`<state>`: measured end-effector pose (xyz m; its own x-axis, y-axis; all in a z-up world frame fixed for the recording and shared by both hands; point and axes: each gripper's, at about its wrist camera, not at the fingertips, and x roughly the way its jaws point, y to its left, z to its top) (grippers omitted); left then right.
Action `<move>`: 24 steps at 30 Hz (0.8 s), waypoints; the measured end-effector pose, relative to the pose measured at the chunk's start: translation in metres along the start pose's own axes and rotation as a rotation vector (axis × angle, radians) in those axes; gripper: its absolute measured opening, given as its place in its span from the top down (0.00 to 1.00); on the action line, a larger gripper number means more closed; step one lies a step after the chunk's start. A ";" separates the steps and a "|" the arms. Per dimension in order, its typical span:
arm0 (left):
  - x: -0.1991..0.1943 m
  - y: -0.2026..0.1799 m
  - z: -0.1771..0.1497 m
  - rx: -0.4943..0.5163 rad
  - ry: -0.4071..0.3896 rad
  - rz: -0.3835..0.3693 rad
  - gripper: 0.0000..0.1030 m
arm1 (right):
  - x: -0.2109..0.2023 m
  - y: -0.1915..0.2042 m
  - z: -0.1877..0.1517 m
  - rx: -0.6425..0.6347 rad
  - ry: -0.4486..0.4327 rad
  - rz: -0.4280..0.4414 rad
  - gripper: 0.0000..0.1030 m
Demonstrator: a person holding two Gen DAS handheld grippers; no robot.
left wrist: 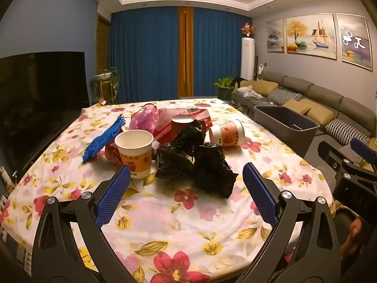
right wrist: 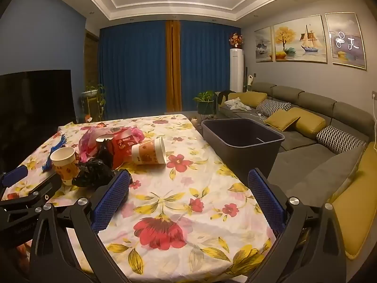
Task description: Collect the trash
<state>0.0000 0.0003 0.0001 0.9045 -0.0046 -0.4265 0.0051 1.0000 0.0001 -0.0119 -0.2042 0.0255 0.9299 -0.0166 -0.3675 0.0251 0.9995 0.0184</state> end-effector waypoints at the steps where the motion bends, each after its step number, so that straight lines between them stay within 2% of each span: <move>1: 0.000 0.000 0.000 -0.002 -0.001 -0.001 0.08 | 0.000 0.000 0.000 0.002 -0.004 0.000 0.05; 24: -0.006 0.007 0.008 -0.031 -0.033 0.008 0.08 | -0.001 -0.003 0.000 0.009 -0.001 0.002 0.05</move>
<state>-0.0025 0.0071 0.0097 0.9179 0.0040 -0.3968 -0.0152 0.9996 -0.0252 -0.0128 -0.2072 0.0260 0.9302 -0.0149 -0.3667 0.0266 0.9993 0.0270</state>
